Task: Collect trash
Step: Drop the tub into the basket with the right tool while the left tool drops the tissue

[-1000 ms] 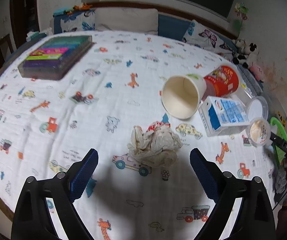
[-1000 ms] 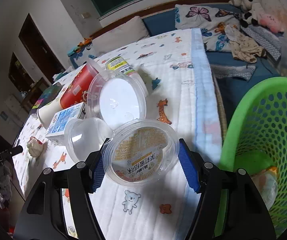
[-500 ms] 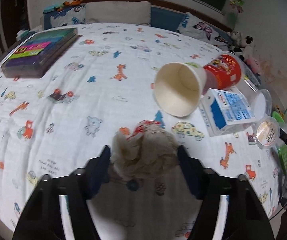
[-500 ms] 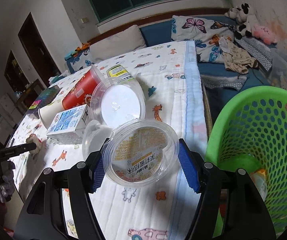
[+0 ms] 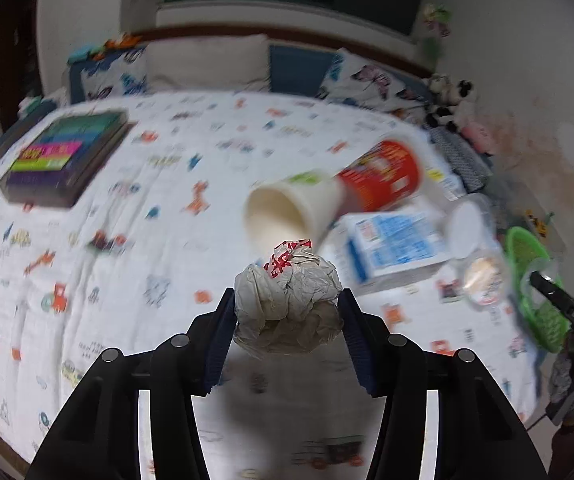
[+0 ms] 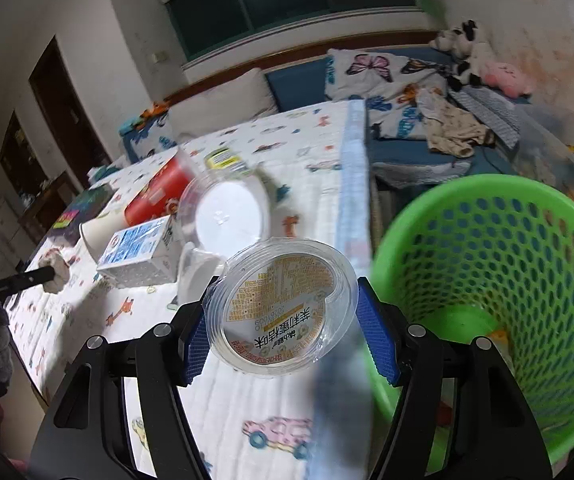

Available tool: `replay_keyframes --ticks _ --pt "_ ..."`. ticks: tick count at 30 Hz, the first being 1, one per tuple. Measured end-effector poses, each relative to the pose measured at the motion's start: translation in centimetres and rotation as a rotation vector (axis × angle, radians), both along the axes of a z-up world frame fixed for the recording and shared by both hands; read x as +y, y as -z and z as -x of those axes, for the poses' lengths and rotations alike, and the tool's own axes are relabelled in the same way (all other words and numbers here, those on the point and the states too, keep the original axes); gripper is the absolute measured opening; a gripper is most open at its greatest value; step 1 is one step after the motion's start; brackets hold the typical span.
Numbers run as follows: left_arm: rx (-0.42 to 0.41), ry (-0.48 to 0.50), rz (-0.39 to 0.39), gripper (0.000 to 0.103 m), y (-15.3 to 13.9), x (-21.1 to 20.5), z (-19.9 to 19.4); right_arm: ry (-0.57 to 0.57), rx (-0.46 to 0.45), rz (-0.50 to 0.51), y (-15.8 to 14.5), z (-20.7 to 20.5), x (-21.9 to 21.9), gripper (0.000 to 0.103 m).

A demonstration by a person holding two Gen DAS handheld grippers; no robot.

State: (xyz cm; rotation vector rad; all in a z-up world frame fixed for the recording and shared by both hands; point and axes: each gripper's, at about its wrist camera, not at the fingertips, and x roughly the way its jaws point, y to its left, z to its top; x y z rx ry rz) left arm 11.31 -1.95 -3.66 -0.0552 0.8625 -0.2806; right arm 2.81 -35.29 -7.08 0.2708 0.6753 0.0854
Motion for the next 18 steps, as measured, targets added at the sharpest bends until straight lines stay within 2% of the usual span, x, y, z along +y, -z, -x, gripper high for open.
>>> replay_keyframes --ticks 9,18 --pt "-0.075 0.196 0.053 0.050 -4.1 -6.6 1.1 0.155 0.016 0.016 0.1 2.9 -4.7 0.066" --pt "-0.107 0.389 0.064 0.050 -6.0 -15.6 1.4 0.303 0.056 0.024 1.2 5.8 -9.5 0.069"
